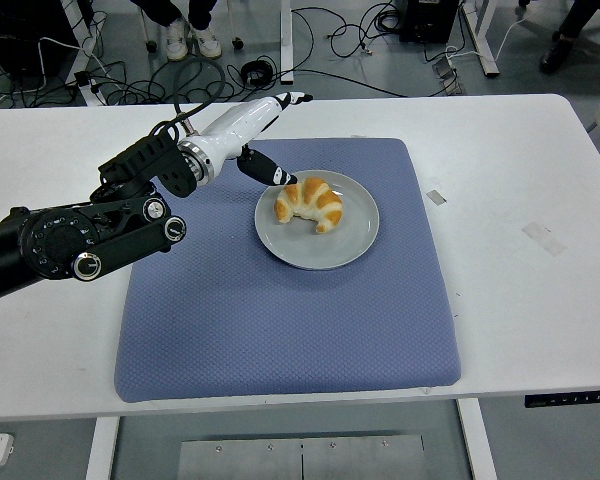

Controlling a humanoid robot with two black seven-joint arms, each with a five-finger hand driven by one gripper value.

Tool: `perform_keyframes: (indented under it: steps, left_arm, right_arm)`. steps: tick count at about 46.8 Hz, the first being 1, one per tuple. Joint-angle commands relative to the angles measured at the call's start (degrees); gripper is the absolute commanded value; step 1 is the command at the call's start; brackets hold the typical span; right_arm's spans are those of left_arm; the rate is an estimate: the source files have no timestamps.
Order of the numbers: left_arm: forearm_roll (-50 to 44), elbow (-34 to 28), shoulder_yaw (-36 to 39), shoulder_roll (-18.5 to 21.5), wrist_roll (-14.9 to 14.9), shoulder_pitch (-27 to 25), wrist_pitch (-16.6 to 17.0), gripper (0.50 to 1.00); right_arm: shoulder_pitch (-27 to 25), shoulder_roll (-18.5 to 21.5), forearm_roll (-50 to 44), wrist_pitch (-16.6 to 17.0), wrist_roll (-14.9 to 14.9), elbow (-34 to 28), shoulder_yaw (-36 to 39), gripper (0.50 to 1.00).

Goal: Place the bread on the table

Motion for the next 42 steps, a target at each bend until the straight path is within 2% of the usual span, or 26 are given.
perform_keyframes:
  steps: [1,11,21,28,42]
  left_arm:
    - [0.00,0.00,0.08,-0.36,0.44,0.11,-0.54,0.963]
    - [0.09,0.09,1.75,-0.53,0.71,0.02,-1.51,0.960]
    - [0.09,0.00,2.98,-0.53,2.20,-0.24,-1.95,0.946]
    - [0.09,0.00,3.33,-0.53,2.38,-0.42,-4.85,0.942]
    - [4.04,0.00,3.33,-1.59,3.34,-0.24,-6.26,0.939]
  right_arm:
    - [-0.01,0.00,0.00,0.00,0.00,-0.04,-0.03,1.000]
    - [-0.01,0.00,0.00,0.00,0.00,0.05,-0.03,1.000]
    - [-0.01,0.00,0.00,0.00,0.00,0.05,-0.03,1.000]
    - [-0.01,0.00,0.00,0.00,0.00,0.05,-0.03,1.000]
    - [-0.01,0.00,0.09,0.00,0.00,-0.04,-0.03,1.000]
